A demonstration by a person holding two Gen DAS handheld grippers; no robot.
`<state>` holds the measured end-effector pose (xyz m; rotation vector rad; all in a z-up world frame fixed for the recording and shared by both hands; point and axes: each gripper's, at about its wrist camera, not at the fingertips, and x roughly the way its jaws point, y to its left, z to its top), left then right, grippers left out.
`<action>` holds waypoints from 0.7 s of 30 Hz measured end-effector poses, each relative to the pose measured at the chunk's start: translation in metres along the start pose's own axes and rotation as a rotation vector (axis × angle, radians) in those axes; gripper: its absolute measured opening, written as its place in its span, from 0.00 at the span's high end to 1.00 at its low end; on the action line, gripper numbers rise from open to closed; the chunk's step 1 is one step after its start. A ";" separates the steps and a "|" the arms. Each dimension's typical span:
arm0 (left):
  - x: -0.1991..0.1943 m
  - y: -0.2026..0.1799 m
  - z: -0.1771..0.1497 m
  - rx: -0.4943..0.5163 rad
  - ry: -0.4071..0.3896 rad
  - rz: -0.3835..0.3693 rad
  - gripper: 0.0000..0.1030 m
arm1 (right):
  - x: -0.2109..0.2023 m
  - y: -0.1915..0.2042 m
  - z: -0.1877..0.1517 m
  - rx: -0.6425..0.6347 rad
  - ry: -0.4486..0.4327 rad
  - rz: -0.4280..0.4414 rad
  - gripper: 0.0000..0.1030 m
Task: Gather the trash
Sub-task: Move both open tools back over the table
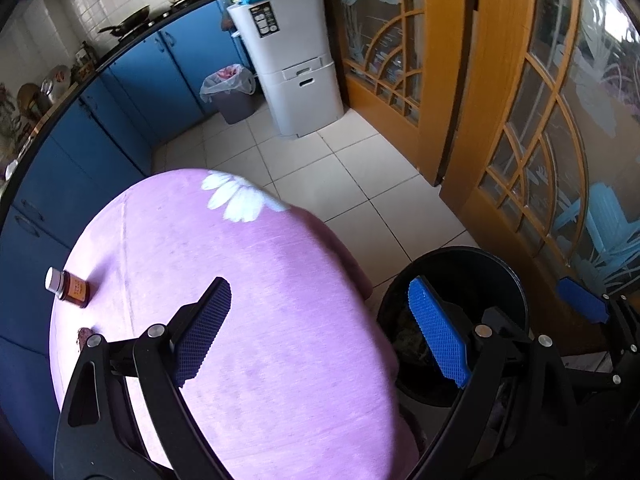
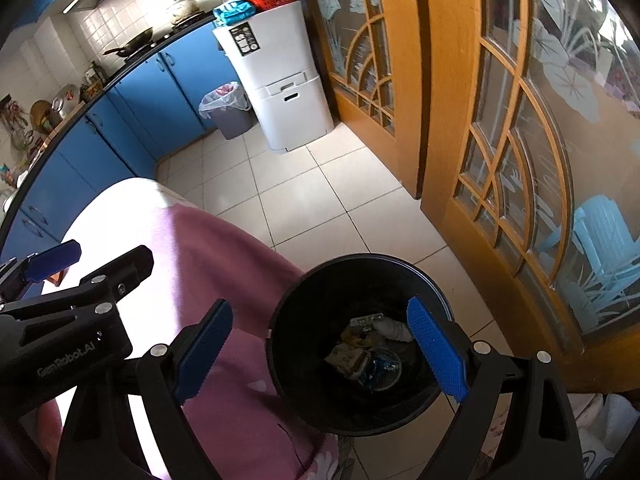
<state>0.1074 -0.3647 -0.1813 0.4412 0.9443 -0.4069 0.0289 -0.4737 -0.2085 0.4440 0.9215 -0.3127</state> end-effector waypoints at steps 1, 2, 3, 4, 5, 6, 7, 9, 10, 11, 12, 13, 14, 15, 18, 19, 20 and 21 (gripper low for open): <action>-0.001 0.005 -0.001 -0.009 -0.002 0.000 0.13 | -0.001 0.005 0.000 -0.007 -0.003 0.003 0.12; -0.003 0.011 -0.002 -0.018 -0.004 0.001 0.13 | -0.002 0.009 0.000 -0.014 -0.006 0.006 0.09; -0.005 0.019 -0.004 -0.032 -0.008 0.004 0.13 | -0.003 0.017 0.001 -0.025 -0.008 0.013 0.07; -0.007 0.029 -0.007 -0.048 -0.011 0.007 0.13 | -0.003 0.023 0.001 -0.034 -0.008 0.016 0.07; -0.008 0.034 -0.008 -0.058 -0.012 0.010 0.13 | -0.003 0.031 0.002 -0.047 -0.008 0.020 0.07; -0.010 0.044 -0.011 -0.076 -0.013 0.015 0.13 | -0.004 0.040 0.001 -0.064 -0.009 0.024 0.07; -0.011 0.055 -0.014 -0.094 -0.013 0.020 0.13 | -0.004 0.050 0.001 -0.080 -0.009 0.031 0.07; -0.013 0.076 -0.021 -0.131 -0.012 0.032 0.13 | -0.004 0.068 0.000 -0.110 -0.004 0.040 0.07; -0.015 0.088 -0.025 -0.151 -0.011 0.041 0.13 | -0.003 0.083 -0.002 -0.137 0.000 0.049 0.07; -0.015 0.097 -0.028 -0.168 -0.011 0.048 0.13 | -0.003 0.093 -0.003 -0.155 0.002 0.053 0.07; -0.017 0.111 -0.032 -0.193 -0.011 0.056 0.12 | -0.002 0.105 -0.005 -0.178 0.006 0.058 0.07; -0.018 0.124 -0.036 -0.217 -0.011 0.063 0.12 | 0.000 0.115 -0.006 -0.194 0.009 0.064 0.07; -0.019 0.136 -0.041 -0.238 -0.011 0.070 0.11 | 0.001 0.127 -0.008 -0.215 0.014 0.071 0.07; -0.020 0.154 -0.047 -0.269 -0.011 0.081 0.11 | 0.002 0.137 -0.010 -0.232 0.018 0.075 0.07; -0.021 0.189 -0.061 -0.324 -0.001 0.104 0.11 | 0.007 0.173 -0.017 -0.299 0.033 0.092 0.07; -0.021 0.200 -0.066 -0.342 0.004 0.112 0.11 | 0.009 0.187 -0.020 -0.322 0.039 0.100 0.07; -0.021 0.209 -0.071 -0.357 0.006 0.116 0.11 | 0.011 0.202 -0.023 -0.347 0.045 0.108 0.07; -0.021 0.222 -0.076 -0.379 0.009 0.118 0.11 | 0.012 0.214 -0.026 -0.368 0.049 0.113 0.07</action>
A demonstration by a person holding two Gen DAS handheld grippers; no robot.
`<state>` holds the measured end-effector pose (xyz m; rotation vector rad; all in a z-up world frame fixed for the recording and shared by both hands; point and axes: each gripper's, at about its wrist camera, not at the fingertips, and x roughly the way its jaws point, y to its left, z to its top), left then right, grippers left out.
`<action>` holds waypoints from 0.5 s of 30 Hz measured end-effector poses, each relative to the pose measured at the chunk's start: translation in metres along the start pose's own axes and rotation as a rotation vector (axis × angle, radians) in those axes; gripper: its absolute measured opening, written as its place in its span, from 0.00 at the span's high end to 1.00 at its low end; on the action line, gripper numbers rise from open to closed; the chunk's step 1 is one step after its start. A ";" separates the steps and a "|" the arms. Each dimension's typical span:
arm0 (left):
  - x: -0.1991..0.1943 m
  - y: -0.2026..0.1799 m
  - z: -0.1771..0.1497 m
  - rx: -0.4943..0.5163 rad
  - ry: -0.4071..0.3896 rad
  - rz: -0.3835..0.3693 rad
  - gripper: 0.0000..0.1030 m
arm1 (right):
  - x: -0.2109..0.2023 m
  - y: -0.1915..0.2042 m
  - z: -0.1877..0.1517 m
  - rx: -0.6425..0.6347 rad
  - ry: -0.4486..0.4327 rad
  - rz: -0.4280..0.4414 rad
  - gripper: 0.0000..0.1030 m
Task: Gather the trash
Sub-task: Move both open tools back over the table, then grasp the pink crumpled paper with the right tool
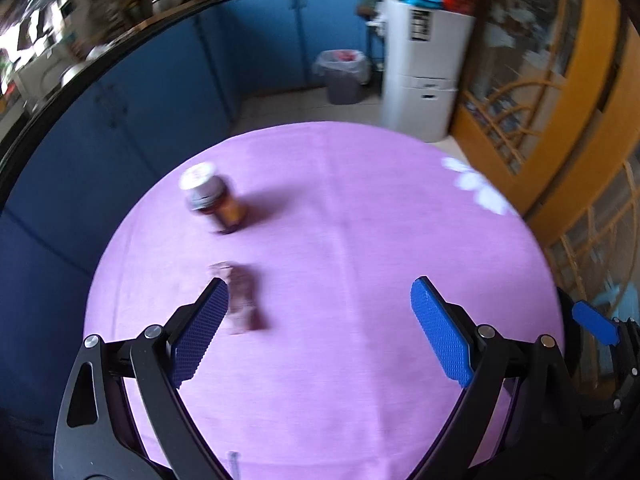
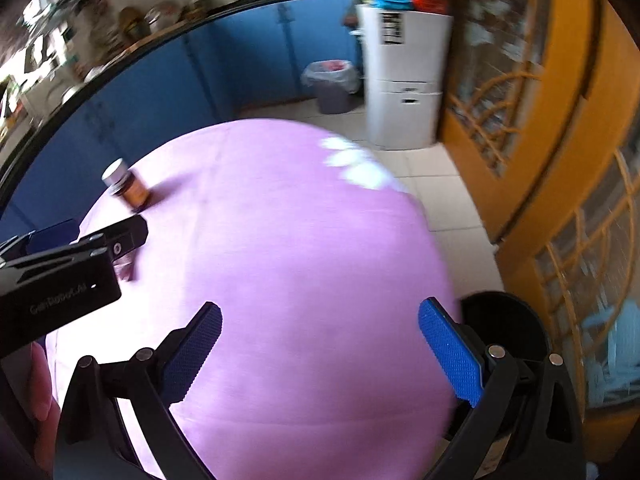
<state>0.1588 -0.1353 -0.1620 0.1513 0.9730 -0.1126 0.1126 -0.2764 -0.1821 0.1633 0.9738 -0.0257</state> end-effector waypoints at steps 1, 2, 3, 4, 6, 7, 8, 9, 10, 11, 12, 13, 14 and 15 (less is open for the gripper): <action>0.001 0.009 0.000 -0.015 0.003 0.000 0.11 | 0.003 0.011 0.002 -0.020 0.003 0.004 0.07; 0.002 0.019 0.000 -0.028 0.005 -0.001 0.11 | 0.005 0.022 0.004 -0.040 0.006 0.008 0.07; 0.002 0.030 0.000 -0.043 0.004 0.002 0.11 | 0.008 0.036 0.007 -0.065 0.010 0.011 0.07; 0.002 0.039 0.000 -0.055 0.000 0.005 0.11 | 0.010 0.044 0.008 -0.080 0.012 0.014 0.07; 0.002 0.058 0.001 -0.079 -0.007 0.009 0.11 | 0.014 0.063 0.013 -0.109 0.015 0.023 0.07; 0.002 0.067 0.002 -0.091 -0.011 0.013 0.11 | 0.016 0.074 0.015 -0.125 0.019 0.026 0.07; 0.002 0.075 0.002 -0.099 -0.014 0.016 0.11 | 0.019 0.084 0.017 -0.142 0.024 0.029 0.07; 0.002 0.085 0.003 -0.111 -0.018 0.022 0.11 | 0.022 0.094 0.019 -0.157 0.029 0.036 0.07; 0.003 0.095 0.002 -0.123 -0.021 0.027 0.11 | 0.024 0.102 0.020 -0.169 0.032 0.043 0.07; 0.005 0.104 0.002 -0.133 -0.021 0.031 0.11 | 0.026 0.109 0.022 -0.181 0.035 0.049 0.07; 0.006 0.114 0.002 -0.147 -0.019 0.037 0.11 | 0.029 0.117 0.023 -0.194 0.037 0.053 0.07; 0.008 0.124 0.001 -0.162 -0.016 0.041 0.11 | 0.032 0.129 0.024 -0.213 0.041 0.057 0.07; 0.010 0.135 0.000 -0.176 -0.010 0.043 0.11 | 0.035 0.135 0.025 -0.223 0.045 0.062 0.07; 0.012 0.143 -0.001 -0.188 -0.005 0.046 0.11 | 0.037 0.141 0.026 -0.231 0.049 0.065 0.07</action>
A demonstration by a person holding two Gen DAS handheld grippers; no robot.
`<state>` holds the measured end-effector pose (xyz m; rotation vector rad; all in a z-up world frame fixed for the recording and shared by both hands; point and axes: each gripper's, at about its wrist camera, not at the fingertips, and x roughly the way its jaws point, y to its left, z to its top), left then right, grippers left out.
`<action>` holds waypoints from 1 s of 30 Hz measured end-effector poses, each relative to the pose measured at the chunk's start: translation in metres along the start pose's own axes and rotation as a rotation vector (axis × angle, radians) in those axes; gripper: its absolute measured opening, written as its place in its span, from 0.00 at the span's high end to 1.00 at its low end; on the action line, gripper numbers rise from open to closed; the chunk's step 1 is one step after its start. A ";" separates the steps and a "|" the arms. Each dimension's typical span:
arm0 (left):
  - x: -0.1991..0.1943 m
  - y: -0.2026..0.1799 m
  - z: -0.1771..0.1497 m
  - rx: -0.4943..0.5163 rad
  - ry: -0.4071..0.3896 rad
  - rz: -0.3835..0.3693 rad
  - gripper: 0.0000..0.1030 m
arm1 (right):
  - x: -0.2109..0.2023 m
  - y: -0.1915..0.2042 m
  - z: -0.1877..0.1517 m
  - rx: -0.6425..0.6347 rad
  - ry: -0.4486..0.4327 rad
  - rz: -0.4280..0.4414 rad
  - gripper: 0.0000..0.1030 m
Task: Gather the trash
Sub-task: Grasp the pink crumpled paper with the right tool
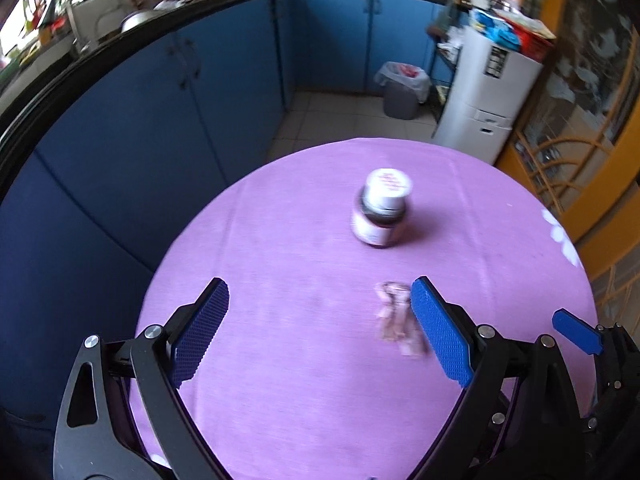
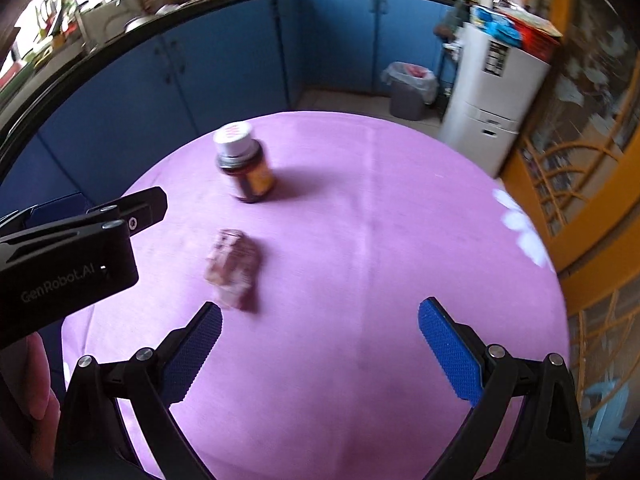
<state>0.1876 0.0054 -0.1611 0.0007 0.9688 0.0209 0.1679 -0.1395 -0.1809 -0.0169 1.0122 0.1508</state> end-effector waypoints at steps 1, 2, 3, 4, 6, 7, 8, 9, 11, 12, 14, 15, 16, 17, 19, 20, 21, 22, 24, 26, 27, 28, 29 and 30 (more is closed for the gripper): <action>0.002 0.006 0.000 -0.009 0.004 0.003 0.11 | 0.004 0.007 0.003 -0.010 0.006 0.004 0.07; 0.004 0.010 0.000 -0.016 0.006 0.005 0.11 | 0.007 0.013 0.006 -0.020 0.011 0.008 0.07; 0.006 0.018 0.001 -0.027 0.009 0.009 0.11 | 0.010 0.019 0.009 -0.031 0.015 0.011 0.07; 0.007 0.024 0.000 -0.035 0.011 0.011 0.11 | 0.012 0.024 0.011 -0.038 0.018 0.012 0.07; 0.010 0.034 -0.001 -0.053 0.017 0.009 0.11 | 0.017 0.034 0.015 -0.055 0.026 0.011 0.07; 0.010 0.037 0.000 -0.058 0.019 0.008 0.11 | 0.019 0.037 0.016 -0.060 0.029 0.012 0.07; 0.011 0.040 -0.001 -0.063 0.020 0.009 0.11 | 0.020 0.041 0.018 -0.063 0.032 0.013 0.07; 0.013 0.045 -0.002 -0.067 0.022 0.010 0.11 | 0.023 0.045 0.019 -0.066 0.037 0.015 0.07; 0.015 0.052 -0.003 -0.076 0.027 0.010 0.11 | 0.027 0.050 0.021 -0.072 0.044 0.017 0.07; 0.016 0.055 -0.003 -0.080 0.028 0.009 0.11 | 0.029 0.055 0.021 -0.074 0.046 0.016 0.07; 0.018 0.061 -0.005 -0.090 0.033 0.008 0.11 | 0.034 0.061 0.022 -0.081 0.052 0.011 0.07; 0.018 0.065 -0.006 -0.093 0.034 0.007 0.11 | 0.037 0.063 0.023 -0.082 0.058 0.008 0.07; 0.020 0.068 -0.007 -0.096 0.036 0.009 0.11 | 0.039 0.064 0.022 -0.081 0.063 0.008 0.07; 0.020 0.069 -0.007 -0.098 0.038 0.009 0.11 | 0.041 0.066 0.022 -0.080 0.068 0.004 0.07; 0.022 0.074 -0.008 -0.106 0.044 0.008 0.11 | 0.046 0.067 0.023 -0.073 0.077 -0.004 0.07; 0.024 0.076 -0.009 -0.109 0.046 0.008 0.11 | 0.048 0.068 0.023 -0.071 0.081 -0.002 0.07; 0.025 0.078 -0.010 -0.113 0.048 0.007 0.11 | 0.050 0.069 0.023 -0.070 0.085 -0.004 0.07; 0.026 0.080 -0.011 -0.115 0.051 0.005 0.11 | 0.051 0.069 0.023 -0.070 0.086 -0.014 0.07; 0.029 0.081 -0.011 -0.118 0.055 0.003 0.12 | 0.053 0.070 0.024 -0.069 0.086 -0.024 0.07; 0.030 0.081 -0.012 -0.118 0.058 0.001 0.12 | 0.055 0.072 0.024 -0.074 0.094 -0.045 0.07; 0.031 0.081 -0.011 -0.118 0.059 0.001 0.12 | 0.055 0.072 0.024 -0.077 0.090 -0.053 0.07; 0.032 0.080 -0.011 -0.118 0.060 0.000 0.12 | 0.054 0.073 0.024 -0.078 0.079 -0.063 0.07; 0.032 0.080 -0.011 -0.118 0.061 -0.002 0.12 | 0.053 0.074 0.024 -0.081 0.072 -0.071 0.07; 0.032 0.081 -0.011 -0.119 0.061 -0.001 0.12 | 0.052 0.075 0.023 -0.089 0.063 -0.083 0.08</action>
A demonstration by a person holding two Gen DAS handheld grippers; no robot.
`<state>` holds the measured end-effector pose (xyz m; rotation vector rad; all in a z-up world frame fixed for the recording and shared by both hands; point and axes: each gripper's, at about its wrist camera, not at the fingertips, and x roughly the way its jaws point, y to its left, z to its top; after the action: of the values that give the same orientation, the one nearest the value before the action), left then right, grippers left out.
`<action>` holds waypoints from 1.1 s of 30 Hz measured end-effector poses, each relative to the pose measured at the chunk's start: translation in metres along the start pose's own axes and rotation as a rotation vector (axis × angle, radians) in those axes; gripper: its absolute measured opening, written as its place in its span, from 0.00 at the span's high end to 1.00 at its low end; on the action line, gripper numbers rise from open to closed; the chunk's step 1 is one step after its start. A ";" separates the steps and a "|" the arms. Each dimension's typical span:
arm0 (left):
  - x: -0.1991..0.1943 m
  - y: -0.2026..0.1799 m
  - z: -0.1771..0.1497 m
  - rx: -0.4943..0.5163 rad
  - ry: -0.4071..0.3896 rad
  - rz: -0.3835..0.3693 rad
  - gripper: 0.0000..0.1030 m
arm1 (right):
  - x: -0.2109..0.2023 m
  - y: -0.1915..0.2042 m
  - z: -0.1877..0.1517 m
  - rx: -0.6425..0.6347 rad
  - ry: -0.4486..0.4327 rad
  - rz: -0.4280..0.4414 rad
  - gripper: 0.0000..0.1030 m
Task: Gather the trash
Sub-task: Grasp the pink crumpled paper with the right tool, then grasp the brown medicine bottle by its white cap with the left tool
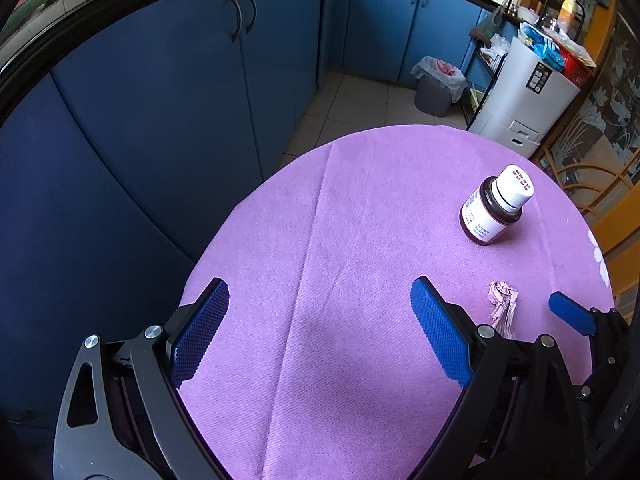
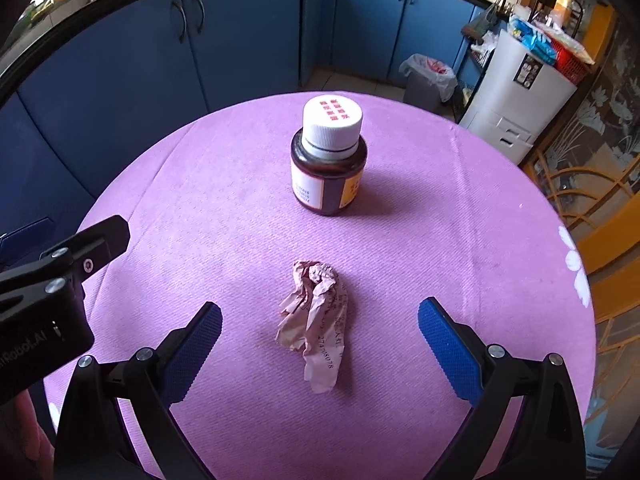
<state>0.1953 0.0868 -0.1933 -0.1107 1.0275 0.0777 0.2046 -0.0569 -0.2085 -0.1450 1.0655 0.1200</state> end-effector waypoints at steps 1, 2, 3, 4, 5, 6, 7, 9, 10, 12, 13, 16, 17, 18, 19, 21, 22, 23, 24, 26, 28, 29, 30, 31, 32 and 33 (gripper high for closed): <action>0.000 0.001 0.000 -0.001 0.001 0.000 0.12 | 0.000 0.002 0.001 -0.004 -0.002 -0.006 0.10; 0.001 0.001 0.000 -0.002 0.003 0.000 0.12 | 0.000 0.003 0.001 -0.008 -0.005 -0.005 0.22; 0.001 0.001 0.000 -0.005 0.004 0.001 0.12 | 0.001 0.004 0.000 -0.013 0.000 -0.009 0.31; 0.001 0.002 -0.001 -0.006 0.004 0.002 0.12 | 0.002 0.005 0.000 -0.015 0.009 -0.018 0.48; 0.001 0.002 -0.001 -0.007 0.003 0.003 0.12 | 0.004 0.004 -0.001 -0.016 0.019 -0.019 0.61; 0.001 0.003 0.000 -0.008 0.003 0.003 0.12 | 0.007 0.004 -0.002 -0.016 0.035 -0.005 0.65; 0.002 0.003 0.000 -0.008 0.002 0.003 0.12 | 0.008 0.003 -0.003 -0.013 0.038 0.008 0.69; 0.001 0.002 0.000 -0.007 0.001 0.004 0.12 | 0.006 0.002 -0.004 -0.013 0.029 0.005 0.74; 0.001 0.002 0.000 -0.006 0.000 0.004 0.12 | 0.005 0.002 -0.005 -0.020 0.027 0.005 0.77; 0.001 0.001 -0.001 -0.005 0.001 0.003 0.12 | 0.001 0.001 -0.007 -0.020 0.012 0.012 0.85; 0.001 0.000 -0.001 -0.003 0.001 0.002 0.12 | -0.001 0.001 -0.007 -0.018 0.006 0.015 0.86; -0.001 -0.002 -0.003 0.003 -0.003 0.002 0.12 | -0.006 -0.003 -0.007 -0.007 -0.007 0.031 0.92; -0.002 -0.004 -0.003 0.005 -0.004 0.002 0.12 | -0.008 -0.005 -0.007 -0.003 -0.009 0.036 0.92; -0.002 -0.006 -0.002 0.007 -0.005 0.002 0.12 | -0.009 -0.008 -0.005 0.002 -0.013 0.040 0.92; -0.002 -0.008 -0.002 0.010 -0.005 0.003 0.12 | -0.011 -0.011 -0.006 0.006 -0.018 0.041 0.92; -0.003 -0.013 0.000 0.014 -0.007 0.001 0.12 | -0.016 -0.016 -0.006 0.016 -0.030 0.040 0.92; -0.004 -0.017 0.001 0.019 -0.009 0.000 0.12 | -0.018 -0.019 -0.006 0.021 -0.034 0.040 0.92; -0.004 -0.020 0.001 0.024 -0.012 -0.002 0.12 | -0.020 -0.021 -0.007 0.026 -0.039 0.038 0.92; -0.005 -0.023 0.002 0.028 -0.014 -0.004 0.12 | -0.022 -0.024 -0.007 0.032 -0.043 0.036 0.92; -0.006 -0.033 0.005 0.043 -0.021 -0.009 0.12 | -0.025 -0.033 -0.008 0.044 -0.050 0.027 0.92; -0.006 -0.040 0.008 0.055 -0.026 -0.013 0.12 | -0.027 -0.043 -0.008 0.061 -0.056 0.014 0.92; -0.005 -0.044 0.009 0.060 -0.027 -0.016 0.12 | -0.027 -0.049 -0.008 0.071 -0.056 0.012 0.92; -0.005 -0.049 0.011 0.067 -0.029 -0.020 0.12 | -0.027 -0.055 -0.008 0.082 -0.056 0.006 0.92; -0.004 -0.055 0.013 0.075 -0.031 -0.023 0.12 | -0.027 -0.060 -0.008 0.090 -0.058 0.001 0.92; -0.004 -0.060 0.015 0.082 -0.032 -0.026 0.12 | -0.027 -0.066 -0.007 0.100 -0.058 -0.003 0.92; -0.003 -0.065 0.017 0.088 -0.033 -0.028 0.12 | -0.026 -0.071 -0.007 0.106 -0.057 -0.003 0.92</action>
<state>0.2154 0.0244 -0.1788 -0.0436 0.9951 0.0083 0.1977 -0.1284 -0.1845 -0.0469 1.0121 0.0640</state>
